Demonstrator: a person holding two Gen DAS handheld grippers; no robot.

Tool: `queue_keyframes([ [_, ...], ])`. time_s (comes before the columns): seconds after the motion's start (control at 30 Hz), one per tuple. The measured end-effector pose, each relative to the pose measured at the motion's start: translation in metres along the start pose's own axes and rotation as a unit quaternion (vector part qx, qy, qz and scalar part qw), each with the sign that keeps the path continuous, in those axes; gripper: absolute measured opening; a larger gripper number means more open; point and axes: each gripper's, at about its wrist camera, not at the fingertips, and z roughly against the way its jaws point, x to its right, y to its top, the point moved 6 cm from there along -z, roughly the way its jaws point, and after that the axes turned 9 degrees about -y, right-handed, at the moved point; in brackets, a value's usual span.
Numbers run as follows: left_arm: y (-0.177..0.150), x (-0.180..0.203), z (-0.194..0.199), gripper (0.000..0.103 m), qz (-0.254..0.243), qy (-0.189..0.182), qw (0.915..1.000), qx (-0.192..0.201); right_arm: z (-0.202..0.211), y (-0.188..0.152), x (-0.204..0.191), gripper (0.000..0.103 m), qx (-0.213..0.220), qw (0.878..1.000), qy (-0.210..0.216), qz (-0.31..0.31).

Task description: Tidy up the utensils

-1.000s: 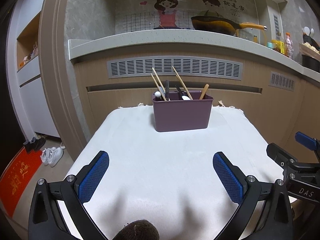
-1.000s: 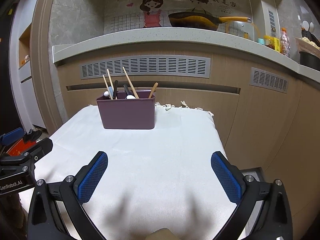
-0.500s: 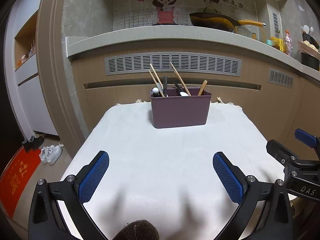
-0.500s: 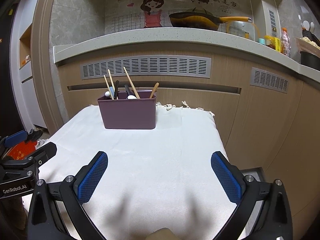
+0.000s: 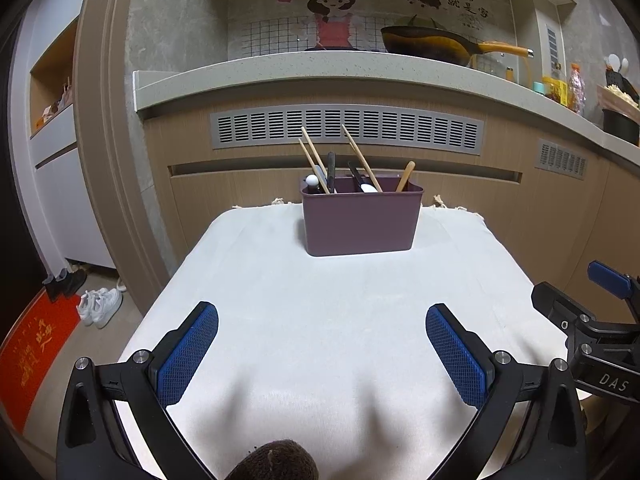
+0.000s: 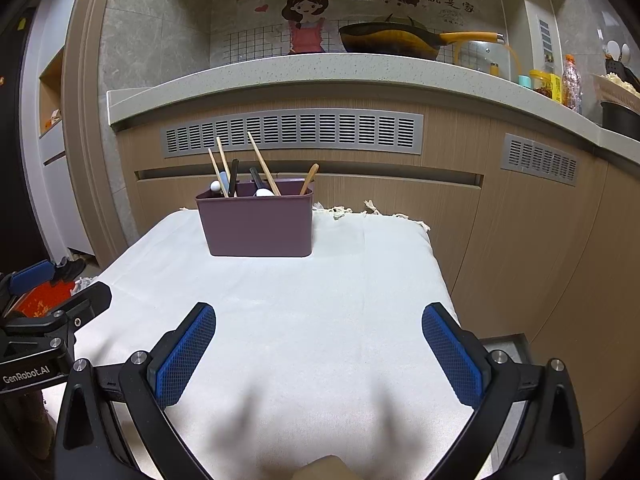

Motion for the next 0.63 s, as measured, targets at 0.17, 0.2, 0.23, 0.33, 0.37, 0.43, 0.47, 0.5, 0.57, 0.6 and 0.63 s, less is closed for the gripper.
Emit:
queue_keyframes([
  [0.17, -0.0005, 0.0007, 0.0005, 0.103, -0.001, -0.001, 1.0000, -0.001, 0.0003, -0.0001, 0.0000, 0.103, -0.001, 1.000, 0.000, -0.001],
  [0.2, -0.0006, 0.0012, 0.0007, 0.103, -0.001, -0.001, 1.0000, -0.002, 0.0001, -0.0001, -0.0002, 0.103, 0.000, 1.000, 0.000, 0.000],
  [0.23, -0.0007, 0.0008, 0.0006, 0.103, -0.002, -0.002, 1.0000, -0.002, 0.0003, -0.0003, -0.0001, 0.103, -0.001, 1.000, 0.000, -0.001],
  [0.33, -0.0010, 0.0012, 0.0006, 0.103, -0.002, -0.002, 1.0000, -0.003, -0.0001, -0.0005, -0.0003, 0.103, -0.001, 1.000, 0.001, 0.000],
  [0.37, -0.0010, 0.0009, 0.0004, 0.103, -0.003, -0.003, 1.0000, -0.003, -0.0001, -0.0006, -0.0005, 0.103, -0.001, 1.000, 0.001, 0.000],
  [0.43, -0.0010, 0.0014, 0.0006, 0.103, -0.002, -0.003, 1.0000, -0.003, -0.0004, -0.0011, -0.0005, 0.103, -0.001, 1.000, 0.003, 0.001],
  [0.47, -0.0009, 0.0013, 0.0005, 0.103, -0.002, -0.002, 1.0000, -0.002, -0.0001, -0.0012, -0.0007, 0.103, -0.001, 1.000, 0.003, 0.001],
  [0.5, -0.0012, 0.0018, 0.0007, 0.103, -0.003, -0.002, 1.0000, -0.002, -0.0003, -0.0011, -0.0007, 0.103, 0.000, 1.000, 0.002, 0.001],
  [0.57, -0.0011, 0.0009, 0.0005, 0.103, -0.003, -0.003, 1.0000, -0.001, -0.0005, -0.0014, -0.0007, 0.103, 0.000, 1.000, 0.002, 0.000],
  [0.6, -0.0014, 0.0015, 0.0006, 0.103, -0.004, -0.003, 1.0000, -0.001, -0.0007, -0.0012, -0.0003, 0.103, -0.001, 1.000, 0.003, 0.001],
  [0.63, -0.0017, 0.0014, 0.0005, 0.103, -0.004, -0.003, 1.0000, -0.001, -0.0011, -0.0017, -0.0006, 0.103, -0.002, 1.000, 0.003, 0.000],
])
